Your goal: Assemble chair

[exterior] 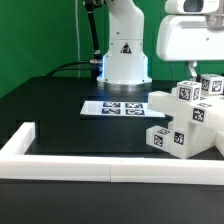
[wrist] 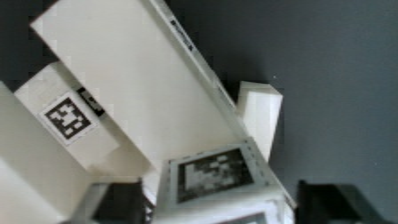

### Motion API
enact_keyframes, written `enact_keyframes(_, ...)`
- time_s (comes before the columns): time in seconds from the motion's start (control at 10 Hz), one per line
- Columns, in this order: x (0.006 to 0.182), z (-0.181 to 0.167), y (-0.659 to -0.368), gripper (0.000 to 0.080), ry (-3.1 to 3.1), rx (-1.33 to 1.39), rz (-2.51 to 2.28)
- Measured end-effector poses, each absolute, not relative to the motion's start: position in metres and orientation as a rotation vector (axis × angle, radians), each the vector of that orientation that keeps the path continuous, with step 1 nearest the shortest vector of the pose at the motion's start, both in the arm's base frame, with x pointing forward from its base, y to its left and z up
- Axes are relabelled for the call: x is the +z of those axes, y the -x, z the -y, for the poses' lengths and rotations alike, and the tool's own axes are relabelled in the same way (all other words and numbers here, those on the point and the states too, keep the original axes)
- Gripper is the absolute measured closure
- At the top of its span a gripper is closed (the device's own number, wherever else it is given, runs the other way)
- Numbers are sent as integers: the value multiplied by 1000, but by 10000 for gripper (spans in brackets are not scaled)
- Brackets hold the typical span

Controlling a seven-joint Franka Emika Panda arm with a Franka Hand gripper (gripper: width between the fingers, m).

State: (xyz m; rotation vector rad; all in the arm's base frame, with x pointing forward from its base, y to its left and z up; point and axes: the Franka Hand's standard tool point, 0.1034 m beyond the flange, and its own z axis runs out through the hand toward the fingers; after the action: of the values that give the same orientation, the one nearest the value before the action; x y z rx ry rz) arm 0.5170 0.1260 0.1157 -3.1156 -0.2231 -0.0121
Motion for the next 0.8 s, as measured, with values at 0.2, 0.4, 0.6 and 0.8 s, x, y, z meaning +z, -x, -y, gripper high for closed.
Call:
enact_keyframes(0.2, 116, -126, -517, 517, 3116, -12, 223)
enact_keyframes(0.4, 116, -126, -517, 513, 3116, -12, 222)
enact_keyframes(0.6, 116, -125, -517, 513, 3118, -12, 166)
enact_keyframes(0.8, 116, -126, -517, 513, 3102, -6, -159)
